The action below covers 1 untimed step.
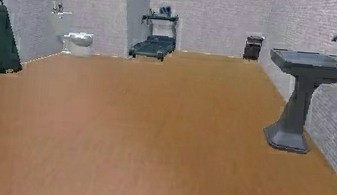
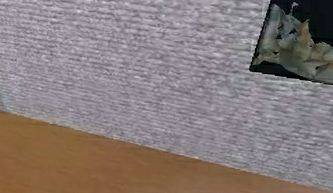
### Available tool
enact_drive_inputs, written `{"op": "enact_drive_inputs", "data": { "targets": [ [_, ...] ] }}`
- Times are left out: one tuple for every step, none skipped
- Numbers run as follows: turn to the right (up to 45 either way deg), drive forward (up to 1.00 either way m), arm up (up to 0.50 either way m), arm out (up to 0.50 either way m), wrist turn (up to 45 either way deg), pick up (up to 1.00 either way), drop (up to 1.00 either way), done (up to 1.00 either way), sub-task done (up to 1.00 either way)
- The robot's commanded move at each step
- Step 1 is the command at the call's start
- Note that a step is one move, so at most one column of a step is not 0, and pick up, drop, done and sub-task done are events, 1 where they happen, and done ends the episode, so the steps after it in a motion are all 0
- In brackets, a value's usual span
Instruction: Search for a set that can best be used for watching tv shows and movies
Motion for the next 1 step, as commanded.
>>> {"op": "enact_drive_inputs", "data": {
  "targets": [
    [-45.0, 0.00, 0.00, 0.00, 0.0, 0.00, 0.00, 0.00, 0.00]
  ]
}}
